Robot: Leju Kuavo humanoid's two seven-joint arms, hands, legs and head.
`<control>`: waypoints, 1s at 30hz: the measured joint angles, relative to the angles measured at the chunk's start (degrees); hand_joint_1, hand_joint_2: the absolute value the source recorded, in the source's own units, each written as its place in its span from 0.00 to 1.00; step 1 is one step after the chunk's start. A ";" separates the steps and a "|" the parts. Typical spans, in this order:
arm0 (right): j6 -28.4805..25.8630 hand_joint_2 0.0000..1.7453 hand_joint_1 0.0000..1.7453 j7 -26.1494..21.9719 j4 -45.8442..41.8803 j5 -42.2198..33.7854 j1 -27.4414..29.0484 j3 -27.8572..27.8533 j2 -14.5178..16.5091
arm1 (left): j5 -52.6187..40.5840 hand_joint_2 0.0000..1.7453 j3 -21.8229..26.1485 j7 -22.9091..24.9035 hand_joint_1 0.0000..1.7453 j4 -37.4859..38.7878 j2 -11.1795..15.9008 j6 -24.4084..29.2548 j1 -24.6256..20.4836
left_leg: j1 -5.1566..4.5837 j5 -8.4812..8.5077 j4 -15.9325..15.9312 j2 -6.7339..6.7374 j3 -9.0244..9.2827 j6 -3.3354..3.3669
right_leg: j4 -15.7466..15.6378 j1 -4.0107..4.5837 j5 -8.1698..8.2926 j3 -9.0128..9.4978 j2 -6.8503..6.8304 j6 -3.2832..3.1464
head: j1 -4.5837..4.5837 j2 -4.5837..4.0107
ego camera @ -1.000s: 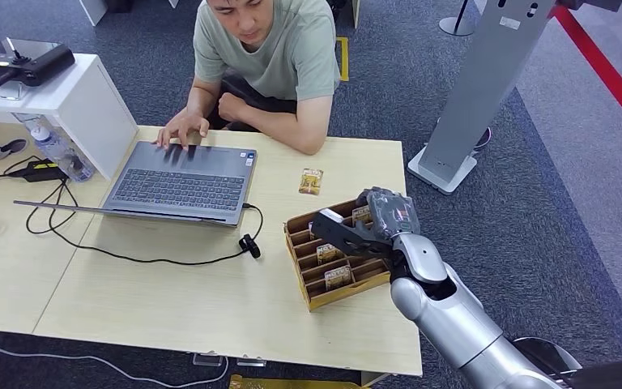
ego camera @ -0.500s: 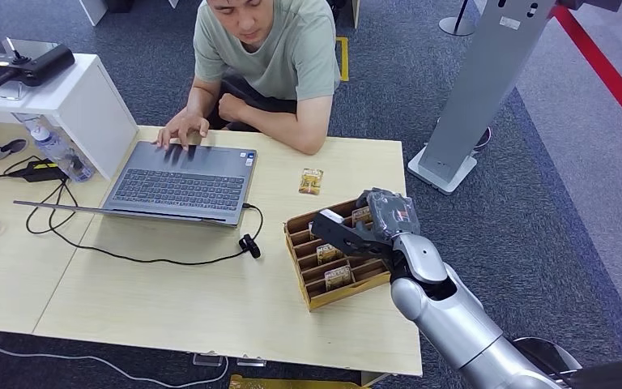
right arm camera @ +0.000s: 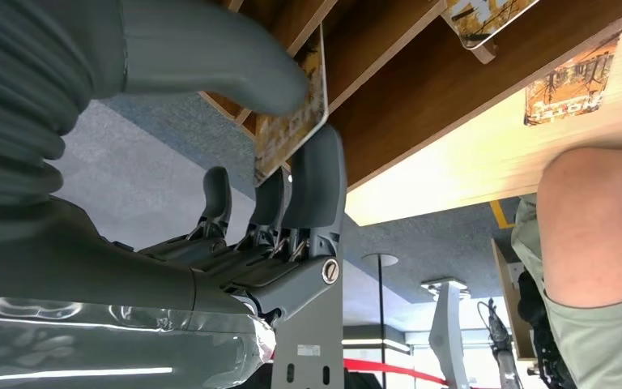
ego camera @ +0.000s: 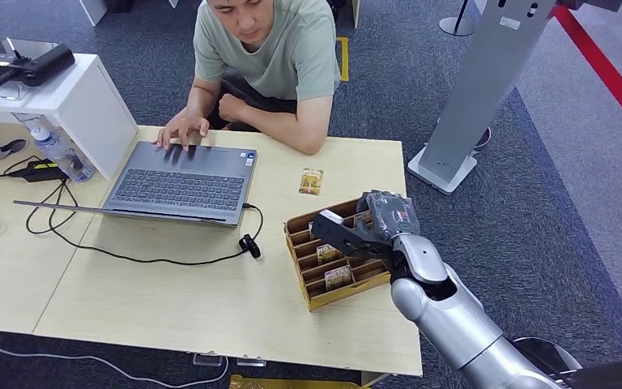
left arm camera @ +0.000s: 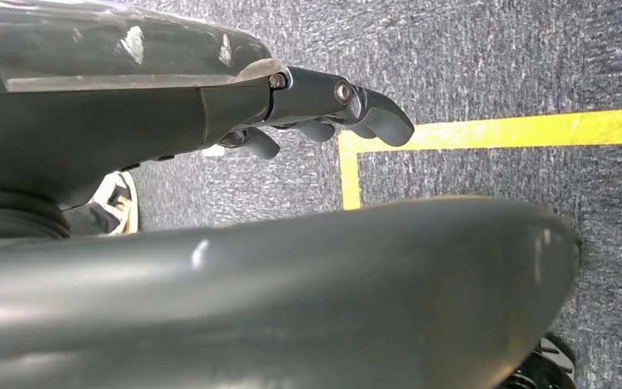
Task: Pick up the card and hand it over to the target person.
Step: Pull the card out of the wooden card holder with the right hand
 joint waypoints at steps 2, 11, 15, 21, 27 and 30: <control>-0.04 1.00 0.73 -0.05 0.09 -0.08 -0.02 -0.05 -0.06 | 0.02 0.00 0.00 0.01 0.00 -0.01 0.01 0.00 0.00 | 0.00 -0.01 0.03 -0.01 -0.01 0.00 | 0.02 0.00 -0.01 -0.01 -0.01 0.01 | 0.00 0.00; -0.08 1.00 0.79 -0.09 -0.17 -0.40 0.29 -0.16 -0.25 | 0.10 0.00 -0.03 0.06 0.00 0.01 -0.01 0.03 0.00 | 0.00 0.01 0.01 0.00 0.00 0.00 | 0.00 0.00 0.01 0.00 -0.01 0.01 | 0.00 0.00; -0.02 1.00 0.81 -0.06 -0.07 -0.50 0.30 -0.17 -0.19 | -0.19 0.00 -0.39 0.23 0.00 -0.02 -0.05 -0.16 -0.03 | 0.00 -0.01 0.02 -0.02 0.01 0.00 | 0.01 0.00 -0.02 0.02 -0.03 0.01 | 0.00 0.00; -0.33 1.00 0.81 -0.12 -0.40 -0.30 0.44 -0.10 -0.29 | -0.08 0.00 -0.30 -0.05 0.00 -0.01 -0.12 -0.19 -0.03 | 0.00 -0.01 0.01 -0.02 0.03 0.00 | 0.00 0.00 -0.01 0.04 -0.02 0.01 | 0.00 0.00; -1.29 1.00 0.81 -1.27 -3.10 -0.14 0.37 0.37 -0.19 | 0.53 0.00 0.11 -0.02 0.00 -0.04 0.00 0.00 0.04 | 0.00 -0.01 0.04 0.00 -0.02 0.00 | 0.03 0.00 -0.01 -0.02 -0.01 0.01 | 0.00 0.00; -1.88 1.00 0.81 -1.91 -7.88 -0.04 0.23 0.82 -0.66 | 0.81 0.00 0.31 0.00 0.00 0.00 -0.02 0.04 0.06 | -0.01 -0.04 0.08 0.04 -0.06 0.00 | 0.08 -0.01 -0.03 -0.08 0.03 0.01 | 0.00 0.00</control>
